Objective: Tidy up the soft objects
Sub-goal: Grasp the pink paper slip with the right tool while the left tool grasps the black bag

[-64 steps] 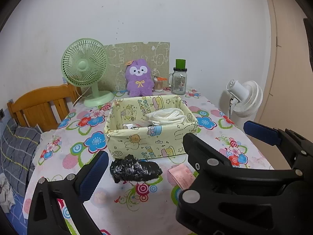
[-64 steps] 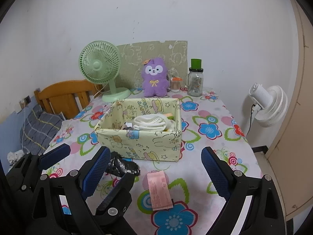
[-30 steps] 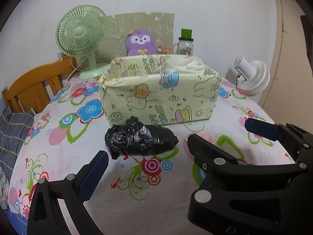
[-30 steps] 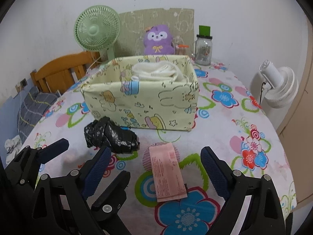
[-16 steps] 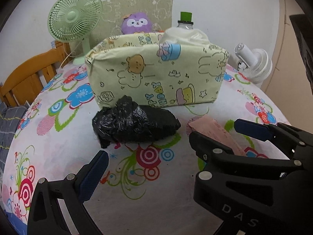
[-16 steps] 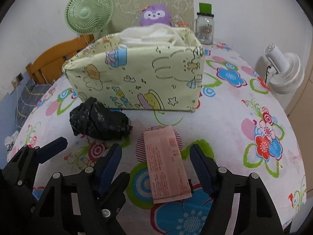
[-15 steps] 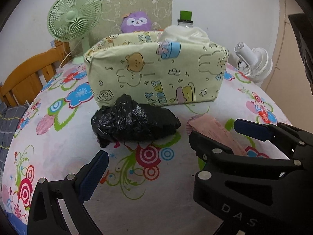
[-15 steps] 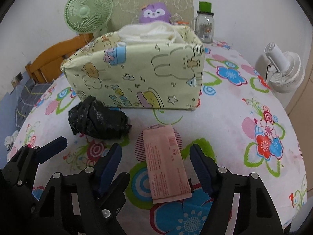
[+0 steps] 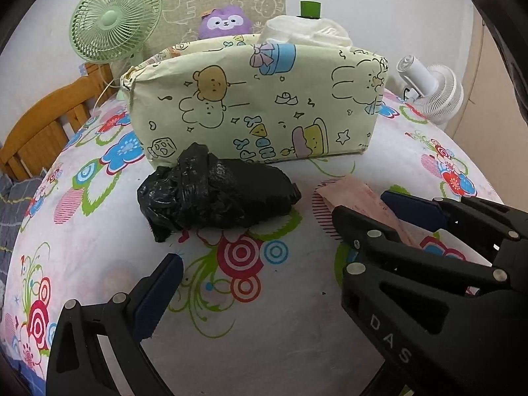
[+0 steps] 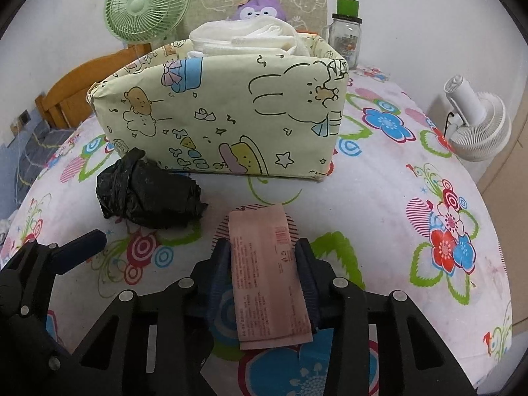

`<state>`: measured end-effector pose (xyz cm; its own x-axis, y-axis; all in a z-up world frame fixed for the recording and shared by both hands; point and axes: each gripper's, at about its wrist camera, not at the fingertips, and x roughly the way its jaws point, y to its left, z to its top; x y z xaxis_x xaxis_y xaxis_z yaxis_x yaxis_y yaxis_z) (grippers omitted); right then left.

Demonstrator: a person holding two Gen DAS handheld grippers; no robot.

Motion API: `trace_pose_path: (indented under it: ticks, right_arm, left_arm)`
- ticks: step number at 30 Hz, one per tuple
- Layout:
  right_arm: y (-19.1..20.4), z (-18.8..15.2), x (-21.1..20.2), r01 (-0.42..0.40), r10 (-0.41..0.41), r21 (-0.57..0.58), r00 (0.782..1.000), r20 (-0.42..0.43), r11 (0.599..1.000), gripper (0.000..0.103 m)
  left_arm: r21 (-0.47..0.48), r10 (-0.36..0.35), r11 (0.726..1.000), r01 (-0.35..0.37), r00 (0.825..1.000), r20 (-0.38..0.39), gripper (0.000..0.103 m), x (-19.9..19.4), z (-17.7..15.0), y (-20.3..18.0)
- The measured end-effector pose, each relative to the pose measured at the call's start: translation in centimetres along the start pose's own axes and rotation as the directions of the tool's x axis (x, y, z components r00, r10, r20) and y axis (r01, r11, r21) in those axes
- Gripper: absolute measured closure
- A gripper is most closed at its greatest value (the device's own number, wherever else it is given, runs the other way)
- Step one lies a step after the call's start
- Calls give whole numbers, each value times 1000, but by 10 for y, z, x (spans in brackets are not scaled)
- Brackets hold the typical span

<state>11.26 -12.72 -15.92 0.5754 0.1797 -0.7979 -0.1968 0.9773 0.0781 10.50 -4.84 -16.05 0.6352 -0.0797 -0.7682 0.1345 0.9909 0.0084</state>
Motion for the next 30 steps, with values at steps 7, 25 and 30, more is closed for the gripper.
trace_pose_path:
  ticks: [7, 25, 30]
  right_arm:
    - [-5, 6, -4, -9, 9, 18, 1000, 15, 1000, 61]
    - [5, 36, -10, -15, 13, 24, 997, 71, 1000, 61]
    - [5, 40, -4, -24, 22, 39, 998, 59, 999, 62]
  left_arm:
    - [3, 6, 1000, -6, 1000, 20, 1, -5, 8, -1]
    - [-45, 48, 998, -46, 998, 46, 1, 3, 39, 25]
    - [-43, 62, 997, -61, 998, 32, 1, 10, 43, 28]
